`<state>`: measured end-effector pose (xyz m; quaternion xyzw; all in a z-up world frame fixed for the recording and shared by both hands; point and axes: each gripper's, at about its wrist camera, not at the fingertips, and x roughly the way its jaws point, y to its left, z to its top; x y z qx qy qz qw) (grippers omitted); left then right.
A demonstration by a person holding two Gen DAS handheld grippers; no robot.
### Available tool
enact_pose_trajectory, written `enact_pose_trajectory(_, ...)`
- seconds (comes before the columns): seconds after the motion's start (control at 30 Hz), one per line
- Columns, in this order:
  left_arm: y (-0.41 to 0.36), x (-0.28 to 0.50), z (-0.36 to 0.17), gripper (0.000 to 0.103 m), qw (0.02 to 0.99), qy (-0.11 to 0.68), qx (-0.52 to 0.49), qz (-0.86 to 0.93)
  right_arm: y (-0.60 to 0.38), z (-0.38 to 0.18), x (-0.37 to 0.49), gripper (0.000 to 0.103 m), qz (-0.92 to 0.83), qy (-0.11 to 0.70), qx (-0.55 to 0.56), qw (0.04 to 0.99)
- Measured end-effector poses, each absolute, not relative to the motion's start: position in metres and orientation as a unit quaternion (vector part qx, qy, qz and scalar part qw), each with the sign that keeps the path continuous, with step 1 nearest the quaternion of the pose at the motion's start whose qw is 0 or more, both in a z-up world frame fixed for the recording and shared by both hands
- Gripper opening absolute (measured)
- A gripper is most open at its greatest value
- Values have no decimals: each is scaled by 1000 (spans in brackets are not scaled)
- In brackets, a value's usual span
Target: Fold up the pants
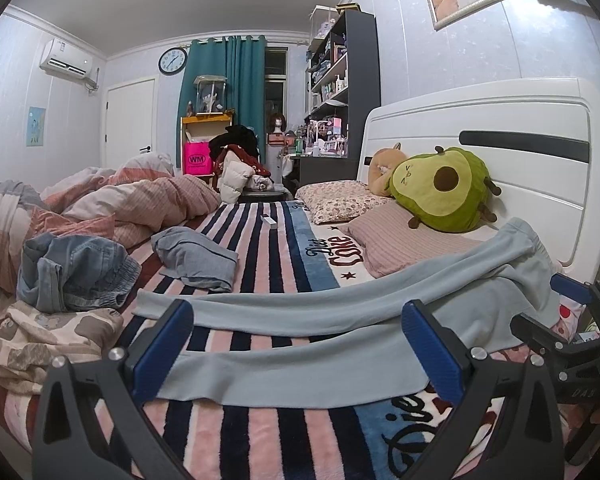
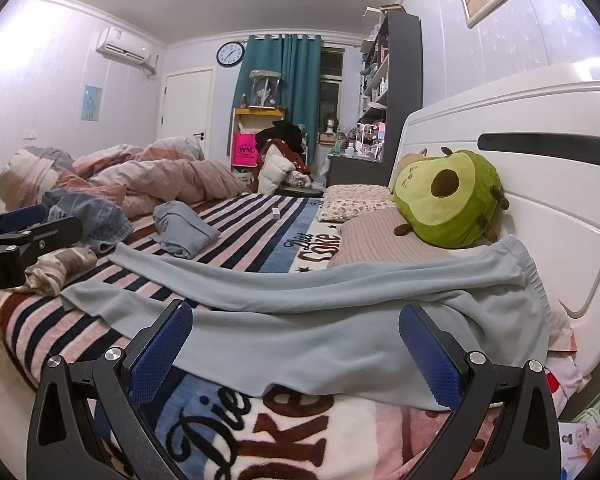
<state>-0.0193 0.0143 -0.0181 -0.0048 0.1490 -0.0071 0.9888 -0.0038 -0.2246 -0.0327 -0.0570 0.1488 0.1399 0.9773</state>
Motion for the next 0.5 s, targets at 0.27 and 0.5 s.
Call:
enact_pose_trajectory(0.27, 26, -3, -29, 102, 985, 172, -12, -11, -244, -32, 3, 102, 129, 161, -60, 977)
enact_pose_trajectory(0.5, 51, 43, -60, 102, 973, 226, -39, -6, -274, -39, 38, 101, 121, 208, -45, 970)
